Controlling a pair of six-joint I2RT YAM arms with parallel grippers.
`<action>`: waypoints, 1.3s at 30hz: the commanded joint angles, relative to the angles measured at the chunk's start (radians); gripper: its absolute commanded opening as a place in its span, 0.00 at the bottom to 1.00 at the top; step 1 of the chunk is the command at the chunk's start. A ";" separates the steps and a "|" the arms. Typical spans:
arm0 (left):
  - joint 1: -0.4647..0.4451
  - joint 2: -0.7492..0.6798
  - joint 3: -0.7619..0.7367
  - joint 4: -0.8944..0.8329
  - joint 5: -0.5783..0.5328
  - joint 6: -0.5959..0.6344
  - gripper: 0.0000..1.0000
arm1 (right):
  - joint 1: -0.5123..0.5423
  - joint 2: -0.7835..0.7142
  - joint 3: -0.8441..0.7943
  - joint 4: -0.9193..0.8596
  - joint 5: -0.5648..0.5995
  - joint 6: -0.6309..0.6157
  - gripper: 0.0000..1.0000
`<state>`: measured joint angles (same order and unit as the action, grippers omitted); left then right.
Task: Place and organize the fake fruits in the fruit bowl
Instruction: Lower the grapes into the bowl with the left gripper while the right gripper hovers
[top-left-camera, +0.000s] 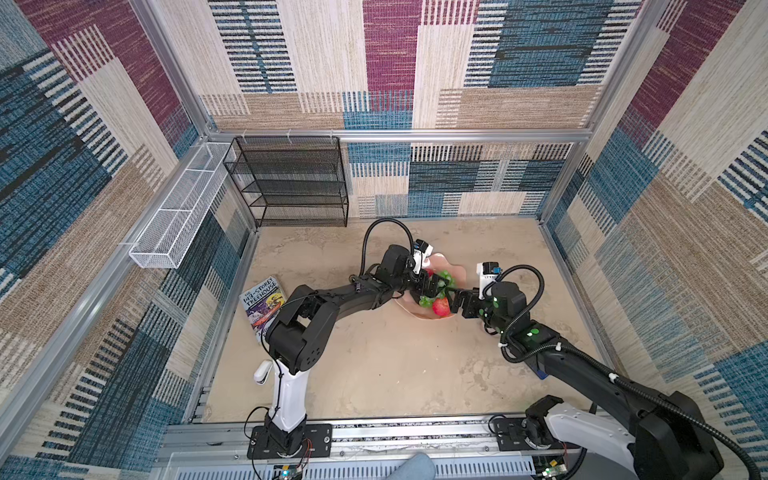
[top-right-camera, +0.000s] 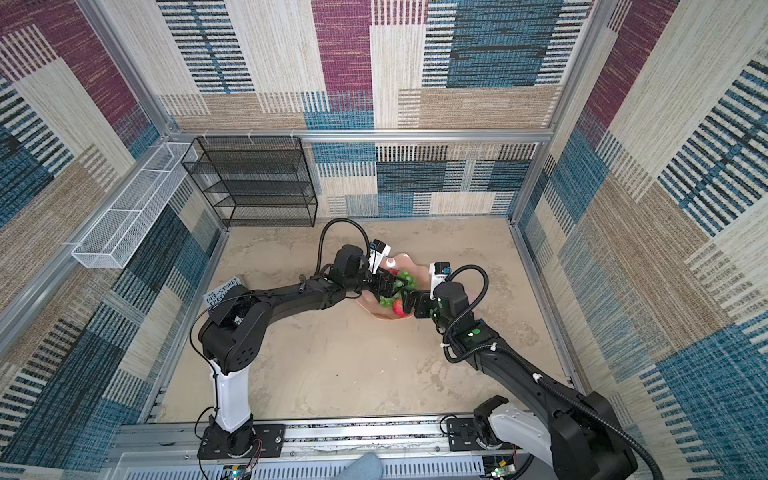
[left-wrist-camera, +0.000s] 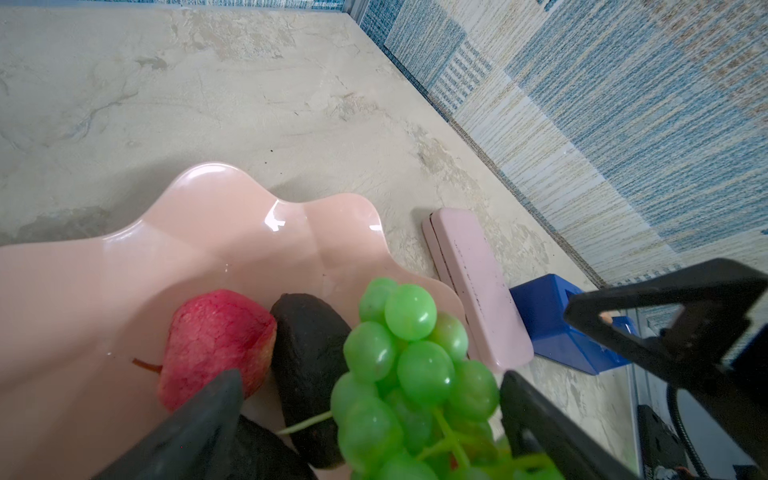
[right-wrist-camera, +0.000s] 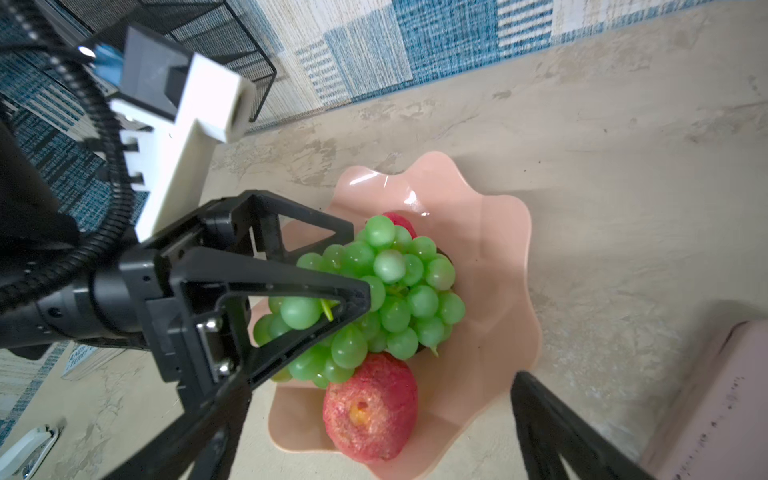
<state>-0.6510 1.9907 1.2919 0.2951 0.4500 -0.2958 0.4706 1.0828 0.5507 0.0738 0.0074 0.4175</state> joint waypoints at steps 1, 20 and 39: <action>0.004 -0.001 0.001 0.048 0.028 -0.040 0.99 | 0.000 0.019 -0.009 0.069 -0.027 0.000 0.99; 0.015 0.015 0.001 0.042 0.032 -0.039 0.99 | -0.038 0.087 0.015 0.108 -0.040 -0.010 0.99; 0.015 0.022 0.016 0.039 0.044 -0.034 0.99 | -0.039 0.219 0.059 0.173 -0.084 0.015 0.98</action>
<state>-0.6369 2.0216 1.3037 0.2977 0.4759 -0.2970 0.4309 1.2926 0.6022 0.2058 -0.0711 0.4187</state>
